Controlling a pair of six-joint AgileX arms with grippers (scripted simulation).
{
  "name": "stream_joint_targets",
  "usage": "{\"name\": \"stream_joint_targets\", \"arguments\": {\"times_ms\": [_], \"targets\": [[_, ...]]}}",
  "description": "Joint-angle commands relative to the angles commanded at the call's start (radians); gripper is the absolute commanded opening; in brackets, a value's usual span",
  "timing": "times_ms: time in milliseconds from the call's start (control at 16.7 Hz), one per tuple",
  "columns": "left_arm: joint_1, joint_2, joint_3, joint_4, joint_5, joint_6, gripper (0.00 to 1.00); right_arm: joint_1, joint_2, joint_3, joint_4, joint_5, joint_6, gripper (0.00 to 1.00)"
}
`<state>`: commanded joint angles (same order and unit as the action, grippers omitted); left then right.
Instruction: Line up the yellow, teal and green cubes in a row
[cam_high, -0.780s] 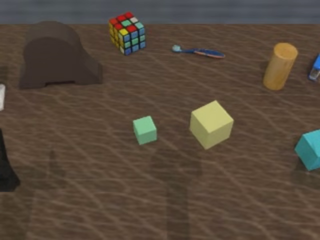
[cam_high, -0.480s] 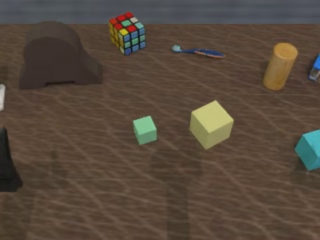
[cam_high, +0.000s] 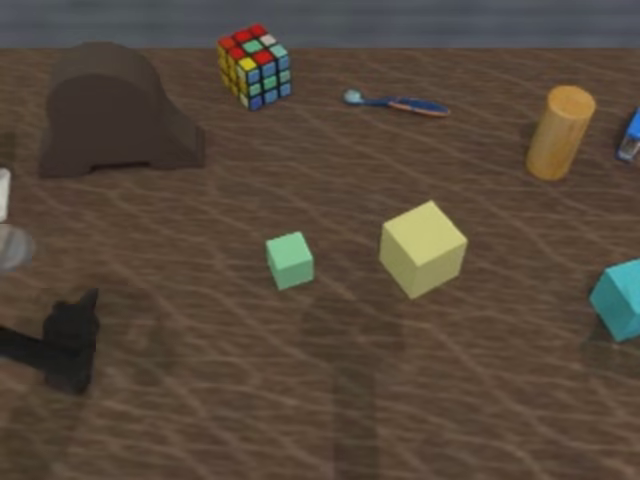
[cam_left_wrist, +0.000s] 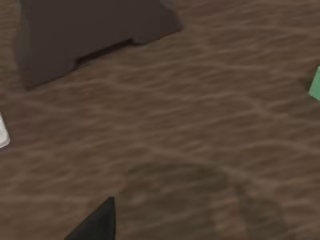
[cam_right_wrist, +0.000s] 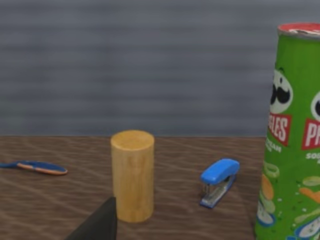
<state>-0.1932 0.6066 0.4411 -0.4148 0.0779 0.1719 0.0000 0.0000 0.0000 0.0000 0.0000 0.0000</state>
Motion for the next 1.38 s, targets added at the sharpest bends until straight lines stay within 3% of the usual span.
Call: {"name": "stream_joint_targets", "arguments": {"times_ms": [360, 720, 1140, 1380], "targets": [[-0.150, 0.654, 0.390, -0.431, 0.030, 0.172, 1.00, 0.000, 0.000, 0.000, 0.000, 0.000, 0.000, 1.00], [-0.267, 1.253, 0.844, -0.766, 0.018, 0.339, 1.00, 0.000, 0.000, 0.000, 0.000, 0.000, 0.000, 1.00], [-0.336, 1.657, 1.400, -0.869, -0.038, 0.462, 1.00, 0.000, 0.000, 0.000, 0.000, 0.000, 0.000, 1.00], [-0.348, 1.735, 1.569, -0.844, -0.069, 0.496, 1.00, 0.000, 0.000, 0.000, 0.000, 0.000, 0.000, 1.00]]}}
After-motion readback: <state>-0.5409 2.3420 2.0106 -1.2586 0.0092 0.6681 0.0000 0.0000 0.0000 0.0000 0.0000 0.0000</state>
